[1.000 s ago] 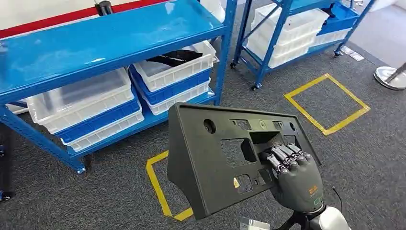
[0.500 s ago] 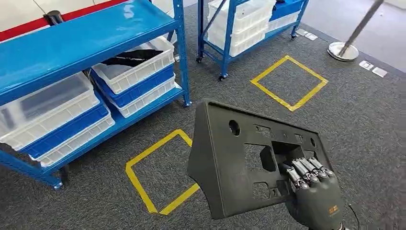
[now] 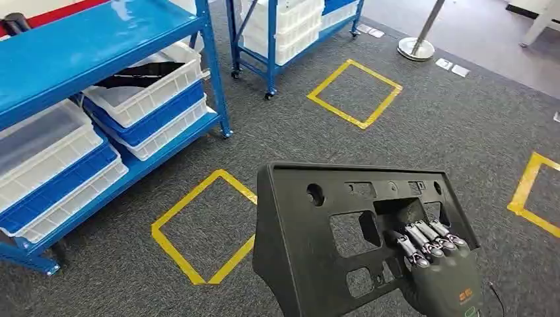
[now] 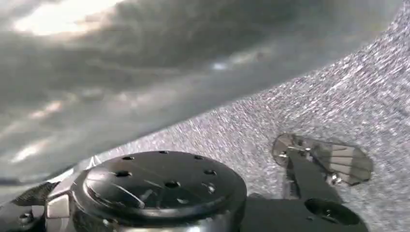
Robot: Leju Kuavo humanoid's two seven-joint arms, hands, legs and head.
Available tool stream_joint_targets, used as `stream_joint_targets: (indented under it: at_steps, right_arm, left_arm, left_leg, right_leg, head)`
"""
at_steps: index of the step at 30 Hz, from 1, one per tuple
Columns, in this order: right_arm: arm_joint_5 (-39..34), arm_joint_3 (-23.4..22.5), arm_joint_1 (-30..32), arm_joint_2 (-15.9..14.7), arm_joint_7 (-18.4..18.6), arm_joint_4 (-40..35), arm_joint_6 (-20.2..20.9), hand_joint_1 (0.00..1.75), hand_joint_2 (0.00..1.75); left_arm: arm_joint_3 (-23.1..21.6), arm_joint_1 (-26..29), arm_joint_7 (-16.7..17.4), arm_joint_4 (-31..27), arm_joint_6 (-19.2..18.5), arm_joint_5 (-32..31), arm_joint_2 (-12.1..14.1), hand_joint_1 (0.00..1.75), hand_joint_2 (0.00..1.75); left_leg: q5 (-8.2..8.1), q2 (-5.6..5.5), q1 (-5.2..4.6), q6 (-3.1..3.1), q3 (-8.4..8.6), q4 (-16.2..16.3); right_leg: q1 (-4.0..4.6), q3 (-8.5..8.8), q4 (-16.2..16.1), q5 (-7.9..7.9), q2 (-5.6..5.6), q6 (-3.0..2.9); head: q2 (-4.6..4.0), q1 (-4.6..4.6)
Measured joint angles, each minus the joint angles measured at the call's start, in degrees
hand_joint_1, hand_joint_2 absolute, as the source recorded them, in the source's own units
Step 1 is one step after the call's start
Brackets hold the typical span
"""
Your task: Take the parts from the cabinet and place them on the table.
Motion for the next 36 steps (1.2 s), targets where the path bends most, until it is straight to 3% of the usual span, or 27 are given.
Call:
stream_joint_targets:
  at_steps: [1,2,3,4,6,7,8,10,11,12,13,14,16,17,18,21,22,23,24,26,27,28,30,32,33,34,36]
  right_arm:
    - [0.0,0.0,0.0,0.0,0.0,0.0,0.0,1.75,1.75]
    - [0.0,0.0,0.0,0.0,0.0,0.0,0.0,1.75,1.75]
    - [0.0,0.0,-0.3,-0.1,0.0,-0.1,0.0,1.75,1.75]
    - [0.0,0.0,-0.2,0.0,0.0,-0.1,0.0,1.75,1.75]
    - [0.0,-0.2,0.0,-0.3,0.0,-0.2,0.0,1.75,1.75]
    - [0.0,-0.2,0.0,-0.3,0.0,-0.2,0.0,1.75,1.75]
    - [0.0,-0.2,0.1,-0.3,0.0,-0.2,0.0,1.75,1.75]
    - [0.0,-0.2,0.0,-0.3,0.0,-0.2,0.0,1.75,1.75]
    - [0.0,-0.2,0.0,-0.2,0.0,-0.2,0.0,1.75,1.75]
    - [0.0,-0.2,0.0,-0.2,0.0,-0.2,0.0,1.75,1.75]
    - [0.0,-0.2,0.0,-0.2,0.0,-0.2,0.0,1.75,1.75]
    - [0.0,-0.2,0.0,-0.2,0.0,-0.2,0.0,1.75,1.75]
    - [0.0,-0.2,0.0,-0.2,0.0,-0.2,0.0,1.75,1.75]
    - [0.0,-0.2,0.0,-0.2,0.0,-0.2,0.0,1.75,1.75]
    - [0.0,-0.2,-0.1,-0.2,0.0,-0.2,0.0,1.75,1.75]
    - [0.0,-0.2,0.0,-0.2,0.0,-0.3,0.0,1.75,1.75]
    - [0.0,-0.1,0.1,-0.2,0.0,-0.3,0.0,1.75,1.75]
    - [0.0,-0.1,0.2,-0.3,0.0,-0.5,0.0,1.75,1.75]
    - [0.0,-0.3,0.1,-0.5,0.2,-0.5,-0.2,1.75,1.75]
    - [0.3,-0.7,0.7,-0.5,0.6,-0.5,-0.5,1.75,1.75]
    - [0.3,-1.0,1.3,-0.5,0.7,-0.6,-0.6,1.75,1.75]
    - [0.3,-1.3,1.8,-0.6,0.7,-0.6,-0.8,1.75,1.75]
    - [0.3,-1.6,2.3,-0.6,0.7,-0.7,-1.0,1.75,1.75]
    - [0.3,-1.9,2.7,-0.7,0.9,-0.9,-1.4,1.75,1.75]
    - [0.3,-1.9,2.7,-0.6,0.9,-0.9,-1.5,1.75,1.75]
    - [0.3,-2.1,3.1,-0.9,0.9,-1.0,-1.7,1.75,1.75]
    - [0.3,-2.4,3.4,-0.8,0.9,-1.2,-1.7,1.75,1.75]
  left_arm:
    - [0.0,0.0,0.0,0.0,0.0,0.0,0.0,0.00,0.00]
    - [0.0,-0.1,0.0,0.0,0.0,0.0,0.0,0.00,0.00]
    - [0.0,-0.1,0.0,-0.2,0.0,0.0,0.0,0.00,0.00]
    - [0.0,-0.1,0.0,-0.2,0.0,0.0,0.0,0.00,0.00]
    - [0.1,-0.2,0.0,-0.2,0.0,0.0,-0.1,0.00,0.00]
    - [0.1,-0.1,0.0,-0.2,0.0,0.0,-0.2,0.00,0.00]
    - [0.2,-0.1,0.0,-0.2,0.0,0.0,-0.2,0.00,0.00]
    - [0.3,0.1,0.0,-0.2,0.0,0.0,-0.1,0.00,0.00]
    - [0.3,0.2,0.0,-0.2,0.0,0.0,-0.1,0.00,0.00]
    - [0.4,0.2,0.0,-0.2,0.0,0.0,-0.1,0.00,0.00]
    - [0.4,0.2,0.0,-0.2,0.0,0.0,0.0,0.00,0.00]
    - [0.4,0.2,0.0,-0.2,0.0,0.0,0.0,0.00,0.00]
    - [0.4,0.2,0.0,-0.3,0.0,0.0,0.0,0.00,0.00]
    - [0.4,0.2,0.0,-0.3,0.0,0.0,0.1,0.00,0.00]
    - [0.4,0.2,0.0,-0.3,0.0,0.0,0.2,0.00,0.00]
    - [0.4,0.1,0.0,-0.3,0.0,0.0,0.0,0.00,0.00]
    - [0.4,0.2,0.0,-0.3,0.0,0.0,-0.1,0.00,0.00]
    - [0.4,0.0,-0.2,-0.3,0.0,0.0,0.0,0.00,0.00]
    - [0.4,0.0,-0.8,-0.4,-0.2,0.0,-0.1,0.00,0.00]
    - [0.4,0.0,-1.4,-0.3,-0.7,-0.1,-0.1,0.00,0.00]
    - [0.4,0.0,-1.5,-0.3,-0.7,-0.1,-0.1,0.00,0.00]
    - [0.4,0.0,-1.5,-0.3,-0.7,-0.1,-0.1,0.00,0.00]
    - [0.4,0.0,-1.6,-0.4,-0.7,-0.1,-0.1,0.00,0.00]
    - [0.4,-0.3,-1.7,-0.4,-0.7,-0.1,-0.1,0.00,0.00]
    - [0.4,-0.4,-1.8,-0.6,-0.7,-0.1,0.3,0.00,0.00]
    - [0.4,-0.6,-1.8,-0.5,-0.7,-0.1,-0.1,0.00,0.00]
    - [0.4,-0.8,-1.9,-0.5,-0.7,-0.1,0.0,0.00,0.00]
  left_leg:
    - [0.48,0.53,0.14,-0.38,-0.47,0.0]
    - [0.92,1.01,-0.02,-0.92,-0.57,0.1]
    - [1.43,1.48,0.01,-1.41,-0.97,0.1]
    - [2.14,2.08,-0.07,-1.82,-0.74,-0.4]
    - [3.31,3.12,0.31,-2.51,-0.72,-0.9]
    - [3.40,3.38,0.31,-3.06,-1.11,-1.1]
    - [0.82,0.69,0.72,-3.26,-1.62,0.0]
    - [-6.40,-3.36,0.55,-2.91,-3.01,7.1]
    - [-9.15,-4.29,0.39,-2.84,-4.06,12.1]
    - [-10.55,-4.68,0.25,-2.66,-4.71,16.2]
    - [-10.42,-4.76,0.11,-2.43,-4.23,17.3]
    - [-9.26,-4.77,-0.08,-2.06,-2.32,15.6]
    - [-6.01,-5.64,-0.17,-1.26,4.03,6.7]
    - [-6.35,-8.21,-0.19,-0.63,6.38,2.4]
    - [-6.62,-10.23,-0.06,-0.70,6.97,1.4]
    - [-6.06,-8.61,-0.78,-0.69,6.68,1.2]
    - [-5.26,-7.56,-0.45,-0.46,6.44,0.5]
    - [-4.94,-6.45,-0.09,-0.26,6.21,0.0]
    - [-4.55,-5.73,0.01,0.37,5.72,0.0]
    - [-4.05,-4.05,0.09,0.31,4.81,0.0]
    - [-3.79,-3.05,0.15,0.20,4.42,0.0]
    - [-3.62,-2.28,0.27,-0.03,4.15,0.0]
    - [-3.32,-0.59,0.73,-0.56,3.80,0.0]
    - [-3.17,0.51,1.24,-1.33,3.92,0.1]
    - [-2.99,0.90,0.85,-1.91,3.77,-0.1]
    - [-2.70,1.33,0.64,-2.46,3.75,-0.2]
    - [-2.25,1.86,0.61,-3.02,3.86,-0.3]
  right_leg:
    - [-0.24,3.77,-4.9,1.03,-1.15,0.57]
    - [-0.44,8.34,-11.1,0.13,-3.53,0.52]
    - [0.83,11.68,-16.5,-1.80,-4.07,-0.34]
    - [1.04,10.72,-15.9,-1.54,-3.61,-1.39]
    - [1.49,9.10,-15.8,-0.83,-2.57,-2.24]
    - [1.47,8.66,-16.2,-0.12,-1.94,-3.31]
    - [0.78,8.56,-16.1,0.47,-1.49,-4.14]
    - [1.11,7.46,-15.9,1.49,-0.68,-5.60]
    - [1.36,6.79,-15.7,1.98,-0.04,-5.88]
    - [1.76,5.95,-15.4,2.42,0.67,-6.07]
    - [2.03,5.16,-15.0,2.69,1.34,-6.10]
    - [2.22,4.33,-14.5,2.92,2.12,-6.10]
    - [2.39,3.09,-13.3,3.04,3.57,-5.94]
    - [2.19,2.44,-12.5,3.05,4.11,-5.91]
    - [2.54,1.46,-12.0,3.33,4.48,-5.47]
    - [1.41,0.69,-12.1,4.53,6.25,-4.12]
    - [2.37,0.23,-12.1,5.12,7.18,-3.46]
    - [1.82,-0.59,-11.3,4.06,4.75,-3.79]
    - [2.12,-1.89,-9.1,1.96,2.35,-4.11]
    - [1.54,-4.80,-1.5,-2.04,1.00,-4.11]
    - [1.09,-5.77,2.0,-3.09,0.74,-3.68]
    - [0.72,-5.91,3.5,-2.88,0.63,-3.04]
    - [-0.05,-2.61,-0.5,-0.54,0.17,-1.00]
    - [-0.94,4.54,-11.5,1.90,-2.20,0.90]
    - [-0.16,6.16,-13.8,0.38,-3.98,0.91]
    - [0.66,5.52,-13.1,1.35,-2.79,-0.27]
    - [0.69,4.61,-13.2,1.02,-2.15,-1.52]
  head:
    - [0.00,-0.02]
    - [0.00,0.09]
    - [0.00,0.22]
    - [0.00,-0.18]
    - [0.00,-0.20]
    - [0.00,-0.13]
    - [0.00,-0.31]
    - [0.00,-0.64]
    - [0.00,-0.83]
    - [0.00,-0.79]
    - [0.00,-0.76]
    - [0.00,-0.79]
    - [0.00,-0.83]
    - [0.00,-0.76]
    - [0.00,-0.63]
    - [0.00,-1.01]
    - [0.00,-0.96]
    - [0.00,-1.11]
    - [0.00,-0.70]
    - [0.00,-0.26]
    - [0.00,-0.24]
    - [0.00,-0.24]
    - [0.00,-0.26]
    - [0.00,-0.20]
    - [0.00,0.18]
    - [0.00,0.20]
    - [0.00,0.02]
